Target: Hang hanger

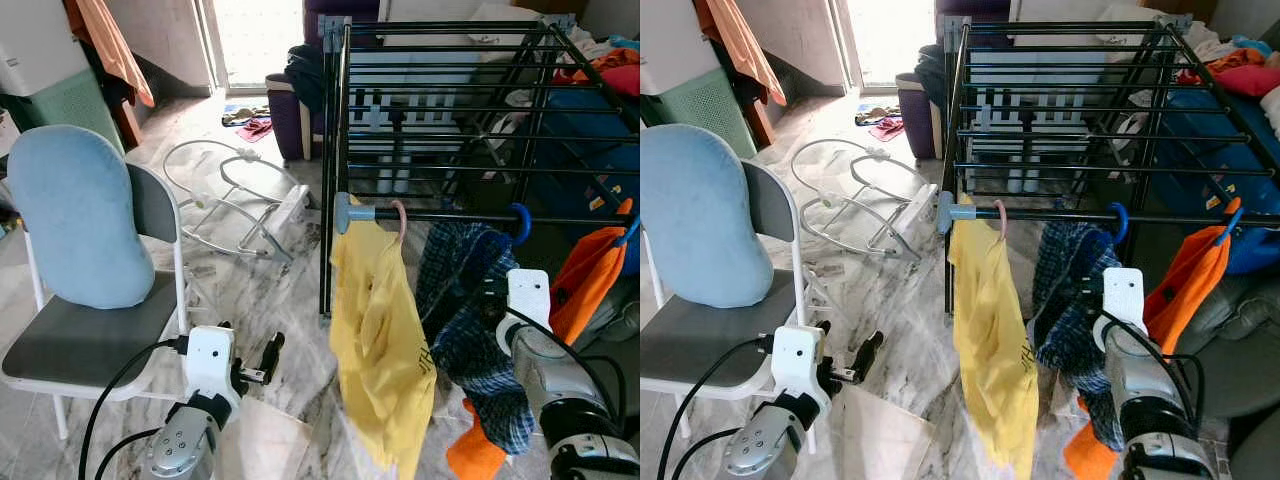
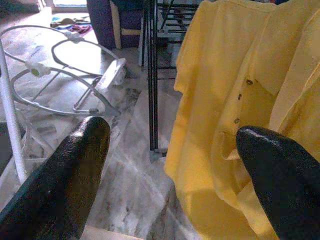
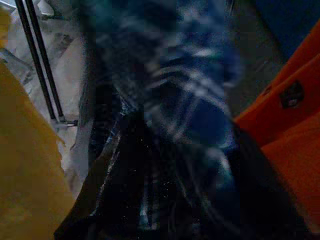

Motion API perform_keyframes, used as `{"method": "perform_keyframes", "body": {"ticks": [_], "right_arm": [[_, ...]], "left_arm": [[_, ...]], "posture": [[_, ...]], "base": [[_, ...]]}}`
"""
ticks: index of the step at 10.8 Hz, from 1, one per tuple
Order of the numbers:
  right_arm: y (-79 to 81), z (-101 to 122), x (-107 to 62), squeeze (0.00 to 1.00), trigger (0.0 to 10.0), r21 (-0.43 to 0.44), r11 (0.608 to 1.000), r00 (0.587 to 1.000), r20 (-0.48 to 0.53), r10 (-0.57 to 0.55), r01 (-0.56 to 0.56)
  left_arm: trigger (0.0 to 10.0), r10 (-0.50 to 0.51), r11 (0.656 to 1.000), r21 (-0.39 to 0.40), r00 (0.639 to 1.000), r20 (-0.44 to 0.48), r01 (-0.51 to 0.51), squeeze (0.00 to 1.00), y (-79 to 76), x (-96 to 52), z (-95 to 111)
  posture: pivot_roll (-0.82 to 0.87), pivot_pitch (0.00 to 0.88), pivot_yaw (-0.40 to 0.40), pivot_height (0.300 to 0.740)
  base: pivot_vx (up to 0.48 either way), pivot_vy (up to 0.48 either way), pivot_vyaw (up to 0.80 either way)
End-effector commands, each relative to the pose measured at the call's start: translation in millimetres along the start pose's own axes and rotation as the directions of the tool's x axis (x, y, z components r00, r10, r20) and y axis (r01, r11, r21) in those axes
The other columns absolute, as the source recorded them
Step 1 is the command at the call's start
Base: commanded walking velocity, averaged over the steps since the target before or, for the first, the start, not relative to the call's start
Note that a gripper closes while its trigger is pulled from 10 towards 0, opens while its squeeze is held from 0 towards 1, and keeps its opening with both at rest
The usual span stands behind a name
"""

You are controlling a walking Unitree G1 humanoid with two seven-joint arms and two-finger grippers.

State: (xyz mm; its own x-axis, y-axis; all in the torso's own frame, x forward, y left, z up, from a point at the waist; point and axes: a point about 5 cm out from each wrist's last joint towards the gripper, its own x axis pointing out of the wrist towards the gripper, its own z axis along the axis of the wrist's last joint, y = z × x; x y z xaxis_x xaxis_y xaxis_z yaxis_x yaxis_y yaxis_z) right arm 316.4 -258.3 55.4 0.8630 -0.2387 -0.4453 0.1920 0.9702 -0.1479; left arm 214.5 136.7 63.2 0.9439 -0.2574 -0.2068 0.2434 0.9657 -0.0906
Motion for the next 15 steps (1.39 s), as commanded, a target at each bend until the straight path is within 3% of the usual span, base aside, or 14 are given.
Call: {"method": "perform_keyframes", "body": {"ticks": [1, 8, 11, 13, 15], "right_arm": [[-0.3, 4, 1.3, 0.00, 0.0, 0.007, 1.000, 1.000, 0.010, 0.003, -0.003], [0.8, 7, -0.1, 0.00, 0.0, 0.009, 1.000, 0.998, 0.063, -0.004, 0.004], [-2.6, 26, -8.6, 0.00, 0.0, 0.011, 1.000, 0.978, 0.207, -0.024, 0.022], [1.2, 51, -23.7, 0.00, 0.0, -0.016, 1.000, 0.923, 0.385, -0.002, 0.009], [0.0, 41, -36.1, 0.00, 0.0, 0.007, 1.000, 0.927, 0.375, -0.019, 0.017]], "left_arm": [[10.0, -0.012, 1.000, 0.010, 1.000, 0.003, 0.012, 0.00, 0.3, -1.1, 2], [10.0, 0.052, 0.997, 0.050, 0.999, 0.004, -0.053, 0.00, 5.6, 2.8, 3], [10.0, 0.117, 0.992, 0.049, 0.992, 0.037, -0.118, 0.00, 4.9, 6.0, 5], [10.0, 0.180, 0.982, 0.049, 0.982, 0.064, -0.183, 0.00, 16.4, 4.9, 13], [10.0, 0.186, 0.979, 0.070, 0.980, 0.075, -0.192, 0.00, 17.0, 5.0, 14]], "posture": [[-0.07, 0.011, 0.025, 0.740], [-0.05, 0.000, 0.021, 0.740], [-0.08, 0.000, 0.003, 0.740], [-0.09, 0.015, 0.021, 0.740], [-0.09, 0.011, 0.026, 0.740]], "base": [[0.000, 0.000, 0.00], [0.000, 0.000, 0.00], [0.000, 0.000, 0.00], [0.000, 0.000, 0.00], [0.000, 0.000, 0.00]]}}
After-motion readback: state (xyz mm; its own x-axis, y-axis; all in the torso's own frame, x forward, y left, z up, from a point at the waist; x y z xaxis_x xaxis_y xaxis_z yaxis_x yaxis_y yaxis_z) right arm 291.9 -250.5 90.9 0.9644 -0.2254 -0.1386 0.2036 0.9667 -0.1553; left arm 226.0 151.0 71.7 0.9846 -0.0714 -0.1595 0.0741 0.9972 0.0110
